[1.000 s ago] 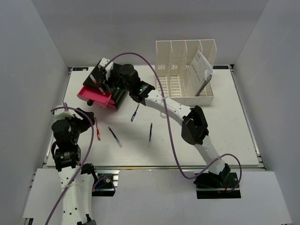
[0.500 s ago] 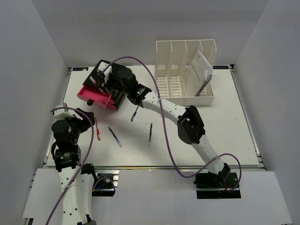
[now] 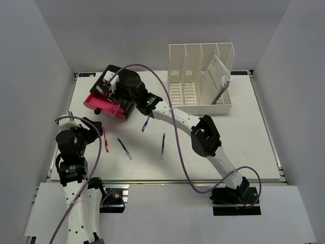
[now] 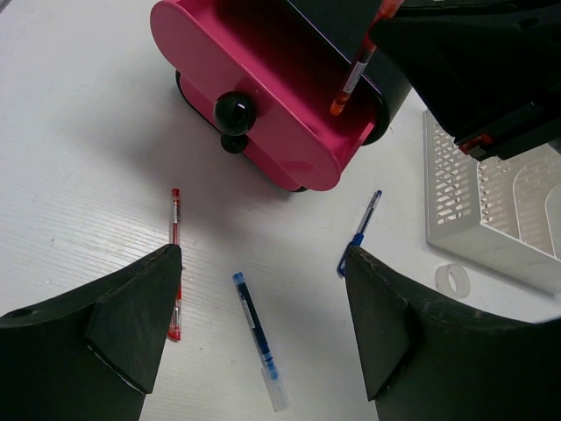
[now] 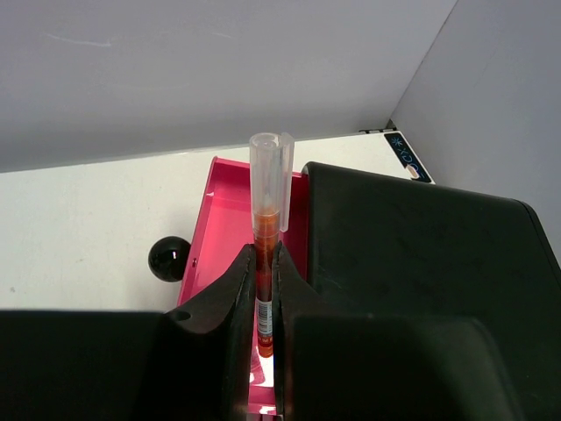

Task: Organize the desk

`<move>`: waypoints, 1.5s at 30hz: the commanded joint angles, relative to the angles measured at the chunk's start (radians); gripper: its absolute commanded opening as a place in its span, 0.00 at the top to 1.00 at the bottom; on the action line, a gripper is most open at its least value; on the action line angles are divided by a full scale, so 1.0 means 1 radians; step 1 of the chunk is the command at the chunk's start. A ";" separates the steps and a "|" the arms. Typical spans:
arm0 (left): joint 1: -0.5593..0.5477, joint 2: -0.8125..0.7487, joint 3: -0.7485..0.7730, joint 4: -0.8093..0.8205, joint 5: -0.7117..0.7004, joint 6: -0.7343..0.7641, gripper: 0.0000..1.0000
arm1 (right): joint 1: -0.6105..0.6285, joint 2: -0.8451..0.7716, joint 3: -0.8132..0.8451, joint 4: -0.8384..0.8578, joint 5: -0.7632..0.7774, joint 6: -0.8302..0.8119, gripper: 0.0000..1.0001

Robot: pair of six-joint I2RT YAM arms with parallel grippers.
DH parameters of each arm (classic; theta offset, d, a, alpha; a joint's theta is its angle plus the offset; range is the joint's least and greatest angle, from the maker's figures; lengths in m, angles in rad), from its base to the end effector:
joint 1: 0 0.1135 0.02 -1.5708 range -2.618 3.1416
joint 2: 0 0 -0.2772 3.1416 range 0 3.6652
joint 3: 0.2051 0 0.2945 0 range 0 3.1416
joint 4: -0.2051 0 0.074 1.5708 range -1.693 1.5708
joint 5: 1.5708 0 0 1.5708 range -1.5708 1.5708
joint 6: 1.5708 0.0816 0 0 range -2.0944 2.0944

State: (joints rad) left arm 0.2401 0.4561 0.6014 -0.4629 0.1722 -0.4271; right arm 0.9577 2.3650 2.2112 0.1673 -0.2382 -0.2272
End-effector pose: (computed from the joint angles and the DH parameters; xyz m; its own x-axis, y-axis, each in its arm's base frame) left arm 0.1922 0.0326 0.2885 -0.2445 -0.4800 -0.8425 -0.1950 0.8755 -0.4422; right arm 0.3670 0.5551 0.3249 0.2172 -0.0717 -0.9735 -0.9049 0.3593 -0.2283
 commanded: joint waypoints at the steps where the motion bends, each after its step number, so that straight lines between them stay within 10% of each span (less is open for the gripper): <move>1: 0.007 -0.008 0.024 0.013 0.012 -0.002 0.15 | 0.012 -0.003 0.002 0.009 0.010 -0.034 0.95; 14: 0.007 -0.002 0.024 0.009 0.007 -0.002 0.15 | 0.021 -0.010 -0.008 -0.023 0.030 -0.072 0.62; 23: 0.007 0.006 0.026 0.004 -0.002 -0.002 0.15 | 0.021 -0.073 -0.013 -0.037 0.008 -0.045 0.64; 28: 0.007 0.024 0.024 0.007 0.000 -0.002 0.19 | -0.008 -0.206 -0.019 -0.197 -0.177 0.038 0.88; 36: -0.002 0.171 0.028 0.010 0.053 0.002 0.80 | -0.189 -0.513 -0.260 -0.549 -0.465 0.112 1.00; 45: -0.015 0.315 0.093 -0.140 0.102 -0.045 0.48 | -0.474 -0.860 -0.727 -0.730 -0.735 -0.057 0.47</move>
State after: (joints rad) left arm 0.2306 0.7612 0.6487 -0.5426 0.2279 -0.4507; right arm 0.5022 1.5589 1.5913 -0.4568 -0.8165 -0.2173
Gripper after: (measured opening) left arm 0.498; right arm 0.512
